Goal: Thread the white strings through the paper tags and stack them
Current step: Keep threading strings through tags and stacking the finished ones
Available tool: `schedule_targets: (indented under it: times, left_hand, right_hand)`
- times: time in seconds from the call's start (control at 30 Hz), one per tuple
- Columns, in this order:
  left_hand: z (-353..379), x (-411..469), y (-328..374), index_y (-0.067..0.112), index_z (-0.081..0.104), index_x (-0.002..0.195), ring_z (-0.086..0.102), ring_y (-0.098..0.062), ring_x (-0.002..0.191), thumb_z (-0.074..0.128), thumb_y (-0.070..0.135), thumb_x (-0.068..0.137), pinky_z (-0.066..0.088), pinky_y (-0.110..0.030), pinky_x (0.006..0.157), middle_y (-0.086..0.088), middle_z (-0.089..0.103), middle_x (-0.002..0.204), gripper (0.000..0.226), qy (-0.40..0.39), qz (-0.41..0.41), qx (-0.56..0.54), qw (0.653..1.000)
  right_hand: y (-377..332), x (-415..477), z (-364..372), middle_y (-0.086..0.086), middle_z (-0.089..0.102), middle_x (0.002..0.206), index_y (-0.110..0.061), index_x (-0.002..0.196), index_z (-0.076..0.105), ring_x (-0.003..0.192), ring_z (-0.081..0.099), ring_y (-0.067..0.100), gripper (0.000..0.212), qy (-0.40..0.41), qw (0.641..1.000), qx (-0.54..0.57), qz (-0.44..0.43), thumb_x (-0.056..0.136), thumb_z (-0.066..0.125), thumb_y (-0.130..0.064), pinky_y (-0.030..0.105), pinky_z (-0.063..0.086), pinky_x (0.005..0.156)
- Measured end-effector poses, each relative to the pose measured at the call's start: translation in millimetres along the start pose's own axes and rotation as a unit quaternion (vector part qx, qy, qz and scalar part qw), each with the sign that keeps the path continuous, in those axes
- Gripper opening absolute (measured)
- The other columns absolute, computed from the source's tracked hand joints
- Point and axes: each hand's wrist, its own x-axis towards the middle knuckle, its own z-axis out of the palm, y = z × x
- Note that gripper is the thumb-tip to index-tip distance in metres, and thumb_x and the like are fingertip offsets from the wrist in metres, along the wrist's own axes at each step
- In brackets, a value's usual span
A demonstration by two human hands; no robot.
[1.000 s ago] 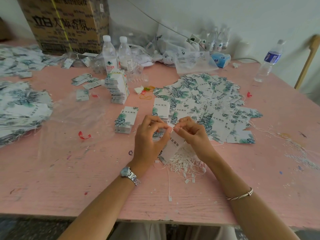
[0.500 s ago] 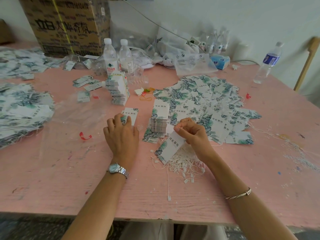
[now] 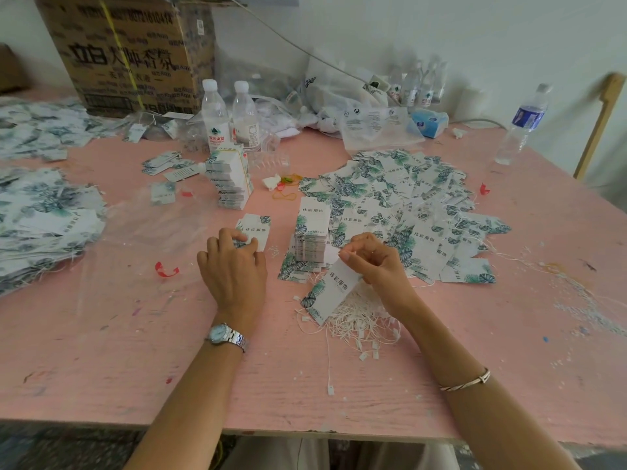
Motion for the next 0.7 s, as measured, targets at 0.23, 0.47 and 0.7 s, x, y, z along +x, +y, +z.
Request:
schedule_targets:
  times: [0.23, 0.47, 0.7]
  left_hand:
    - [0.4, -0.6, -0.2, 0.012, 0.079, 0.102, 0.053, -0.032, 0.094, 0.081, 0.022, 0.083, 0.034, -0.043, 0.076, -0.007, 0.064, 0.109, 0.021, -0.027, -0.004, 0.012, 1.000]
    - [-0.2, 1.0, -0.3, 0.010, 0.079, 0.100, 0.053, -0.031, 0.088, 0.077, 0.014, 0.086, 0.032, -0.040, 0.070, -0.007, 0.063, 0.103, 0.015, 0.045, 0.023, -0.008, 0.999]
    - [-3.9, 3.0, 3.6, 0.016, 0.079, 0.087, 0.053, -0.026, 0.072, 0.076, 0.020, 0.089, 0.033, -0.036, 0.062, -0.003, 0.067, 0.090, 0.005, 0.227, 0.101, -0.082, 0.965]
  right_hand:
    - [-2.3, 0.9, 1.5, 0.034, 0.043, 0.087, -0.018, 0.081, 0.072, 0.069, 0.034, 0.033, 0.009, 0.000, 1.000, -0.002, 0.005, 0.085, 0.073, -0.027, 0.022, 0.027, 0.054]
    - [0.5, 2.2, -0.9, 0.017, 0.046, 0.093, -0.009, 0.084, 0.072, 0.068, 0.037, 0.025, 0.015, 0.000, 1.000, 0.001, 0.012, 0.087, 0.073, -0.024, 0.018, 0.032, 0.055]
    - [-1.7, -1.5, 0.9, 0.014, 0.059, 0.079, -0.005, 0.086, 0.064, 0.057, 0.048, 0.006, 0.010, -0.030, 0.999, 0.013, -0.001, 0.094, 0.065, -0.011, 0.012, 0.037, 0.054]
